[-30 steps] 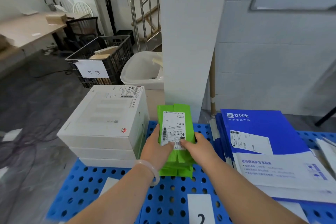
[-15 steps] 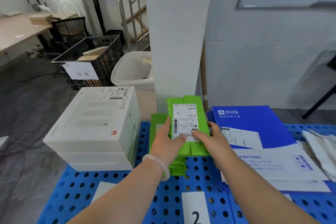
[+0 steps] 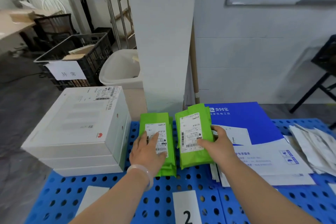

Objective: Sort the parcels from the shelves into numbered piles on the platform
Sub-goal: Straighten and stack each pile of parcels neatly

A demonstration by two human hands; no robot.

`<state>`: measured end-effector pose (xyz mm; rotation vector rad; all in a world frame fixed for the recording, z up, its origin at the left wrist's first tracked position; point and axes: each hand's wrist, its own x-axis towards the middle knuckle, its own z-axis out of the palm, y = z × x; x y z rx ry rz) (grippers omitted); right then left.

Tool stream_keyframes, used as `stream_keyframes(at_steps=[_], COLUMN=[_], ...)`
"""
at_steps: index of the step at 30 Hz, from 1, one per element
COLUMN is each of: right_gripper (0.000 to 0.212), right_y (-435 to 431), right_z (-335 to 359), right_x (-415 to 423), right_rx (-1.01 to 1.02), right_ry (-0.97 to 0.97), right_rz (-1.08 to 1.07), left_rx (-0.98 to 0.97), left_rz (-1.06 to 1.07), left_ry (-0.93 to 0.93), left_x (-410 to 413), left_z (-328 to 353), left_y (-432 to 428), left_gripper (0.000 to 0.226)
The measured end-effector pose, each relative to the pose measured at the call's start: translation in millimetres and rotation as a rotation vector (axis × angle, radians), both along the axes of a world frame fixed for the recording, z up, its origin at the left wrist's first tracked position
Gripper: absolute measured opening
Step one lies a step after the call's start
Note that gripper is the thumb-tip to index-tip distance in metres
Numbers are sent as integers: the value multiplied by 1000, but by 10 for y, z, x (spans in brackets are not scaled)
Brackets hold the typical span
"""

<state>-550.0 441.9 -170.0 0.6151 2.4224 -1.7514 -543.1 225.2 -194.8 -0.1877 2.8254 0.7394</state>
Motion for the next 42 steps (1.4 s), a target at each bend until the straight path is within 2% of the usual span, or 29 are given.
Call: stream_keyframes(at_steps=[5,15,18,24,30,33,35,37,40,42], right_gripper=[67,64,63,57,62,90,99,98,80,69], right_y=[-164,-235,-202,-256,-282,-310,-304,-276,-253,-278], right_z=[-120,-338,-416,-584,-679,-683,-647,-630,-631,-603], right_x=[-14,-157,-190,-213,-254,-236,-204,-180,-149,-113], right_rx=[65,-21,5,63,214,378,498,581,681,687], right_ry=[-27,-174,-176,-259,-257,-220,-197,-151,-162,-163], right_rz=[71,36,4,84,171,182,233,312,497,523], left_rx=[49,53,71,71,84,61,46,39,20,20], left_rz=[-12,-36,-27,-29,-23,-25,-30,-27,-15,-2], left_ry=[-9,23,32,39,49,55,62,76,96,74], left_x=[-41,-66,-55,-48,-67,-70,-63,-55,-40,-20], left_z=[-42,-124,-125,-131,-145,-132,-123,-119,-131,-142], left_y=[-76,-207,-220,-228,-249,-236,-233,-236,-245,-255], left_gripper=[68,66,66,66,66,66,65,65,68,72])
